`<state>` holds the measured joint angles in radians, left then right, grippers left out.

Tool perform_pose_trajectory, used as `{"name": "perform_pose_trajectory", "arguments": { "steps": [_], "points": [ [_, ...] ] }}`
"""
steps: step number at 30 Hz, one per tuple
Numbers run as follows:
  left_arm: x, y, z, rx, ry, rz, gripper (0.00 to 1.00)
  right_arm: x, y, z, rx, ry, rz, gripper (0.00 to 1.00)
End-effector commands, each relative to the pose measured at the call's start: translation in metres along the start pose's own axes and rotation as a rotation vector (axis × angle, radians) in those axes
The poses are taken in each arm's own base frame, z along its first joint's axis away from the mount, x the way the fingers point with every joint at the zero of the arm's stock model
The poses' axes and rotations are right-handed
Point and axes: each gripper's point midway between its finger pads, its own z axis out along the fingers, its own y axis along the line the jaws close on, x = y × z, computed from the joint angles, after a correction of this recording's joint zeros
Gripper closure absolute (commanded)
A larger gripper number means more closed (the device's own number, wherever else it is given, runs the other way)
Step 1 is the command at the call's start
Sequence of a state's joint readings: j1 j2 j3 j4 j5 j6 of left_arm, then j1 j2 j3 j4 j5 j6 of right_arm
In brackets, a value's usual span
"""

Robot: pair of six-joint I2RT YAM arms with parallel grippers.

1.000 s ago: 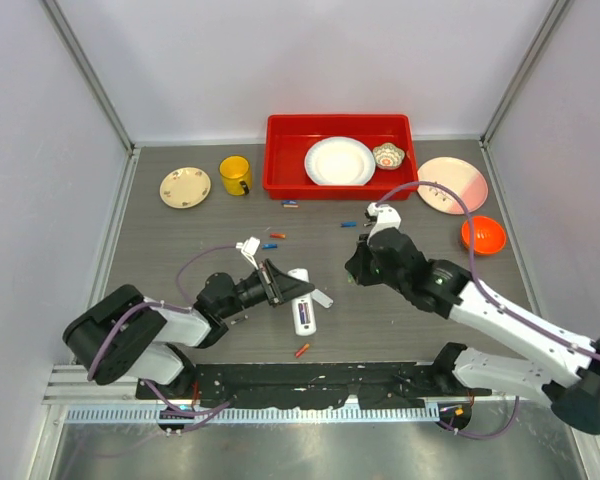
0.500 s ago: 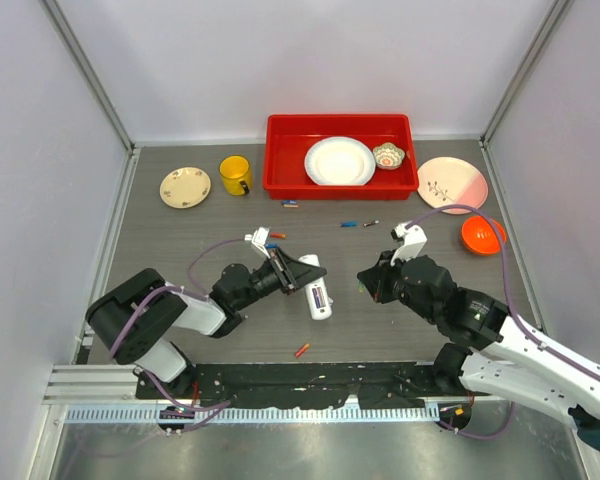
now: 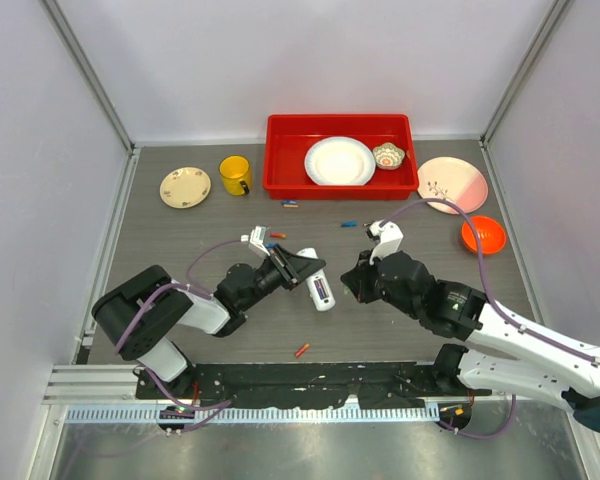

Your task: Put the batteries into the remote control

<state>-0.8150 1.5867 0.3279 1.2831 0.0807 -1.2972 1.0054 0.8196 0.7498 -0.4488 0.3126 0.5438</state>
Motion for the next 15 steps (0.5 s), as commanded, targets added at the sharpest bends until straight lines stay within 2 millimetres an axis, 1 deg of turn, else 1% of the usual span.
{"name": "perform_pose_trajectory", "arguments": {
  "steps": [1, 2, 7, 12, 15],
  "points": [
    [-0.030, -0.083, 0.000, 0.303, -0.126, 0.051, 1.00, -0.031, 0.031, -0.001, -0.085, -0.092, 0.005, 0.99],
    [-0.029, -0.084, 0.001, 0.307, -0.124, 0.051, 1.00, -0.034, 0.035, -0.001, -0.097, -0.102, 0.005, 0.99],
    [-0.024, -0.090, 0.003, 0.327, -0.095, 0.032, 1.00, -0.033, 0.043, 0.006, -0.098, -0.097, -0.034, 0.99],
    [-0.022, -0.092, 0.003, 0.333, -0.080, 0.022, 1.00, -0.031, 0.044, 0.013, -0.079, -0.101, -0.059, 0.99],
    [-0.020, -0.093, 0.002, 0.338, -0.069, 0.016, 1.00, -0.034, 0.041, 0.015, -0.056, -0.115, -0.074, 0.99]
  ]
}}
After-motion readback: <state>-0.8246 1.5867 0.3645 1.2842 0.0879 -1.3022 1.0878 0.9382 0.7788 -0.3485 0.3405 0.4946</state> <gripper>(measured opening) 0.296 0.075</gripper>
